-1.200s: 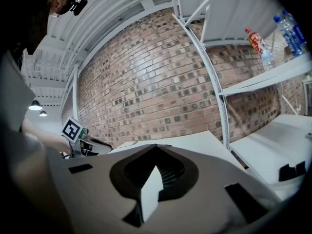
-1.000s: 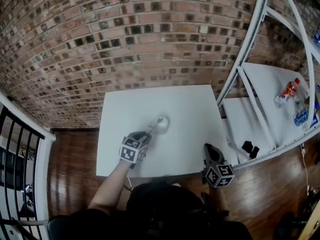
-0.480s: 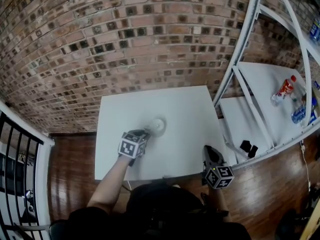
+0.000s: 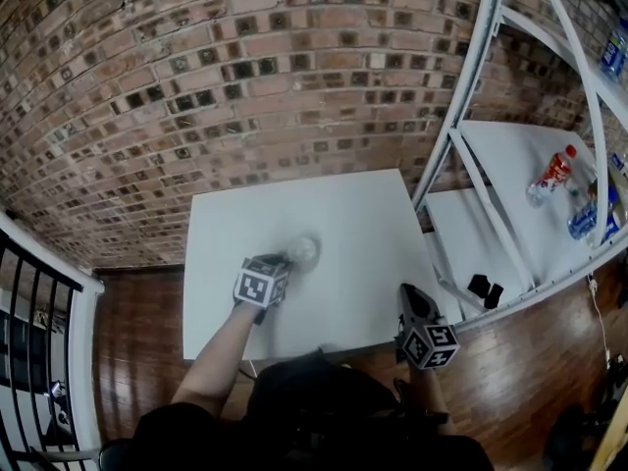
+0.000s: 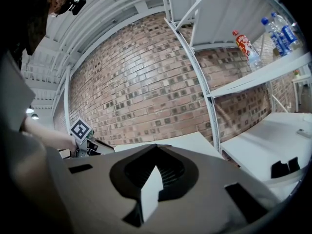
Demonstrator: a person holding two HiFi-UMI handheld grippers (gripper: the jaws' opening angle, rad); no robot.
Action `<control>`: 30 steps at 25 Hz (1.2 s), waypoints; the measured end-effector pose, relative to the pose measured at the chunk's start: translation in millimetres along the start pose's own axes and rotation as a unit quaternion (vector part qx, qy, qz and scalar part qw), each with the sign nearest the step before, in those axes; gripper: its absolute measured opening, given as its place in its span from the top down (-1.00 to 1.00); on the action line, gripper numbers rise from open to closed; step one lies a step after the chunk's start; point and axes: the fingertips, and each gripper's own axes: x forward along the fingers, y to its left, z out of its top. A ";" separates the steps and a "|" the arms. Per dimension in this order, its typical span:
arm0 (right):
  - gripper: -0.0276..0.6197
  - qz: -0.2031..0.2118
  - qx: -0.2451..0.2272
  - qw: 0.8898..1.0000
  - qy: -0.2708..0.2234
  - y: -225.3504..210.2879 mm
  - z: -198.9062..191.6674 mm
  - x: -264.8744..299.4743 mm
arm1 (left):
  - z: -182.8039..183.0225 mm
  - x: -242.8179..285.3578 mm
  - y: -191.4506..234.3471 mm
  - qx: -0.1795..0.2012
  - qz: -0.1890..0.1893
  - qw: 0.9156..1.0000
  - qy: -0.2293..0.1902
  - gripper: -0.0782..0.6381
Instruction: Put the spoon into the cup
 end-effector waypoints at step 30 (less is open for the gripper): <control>0.90 0.017 -0.001 1.000 0.009 12.3 -0.7 4.3 | 32.4 -51.2 19.8 -0.052 0.014 0.987 -0.151 0.03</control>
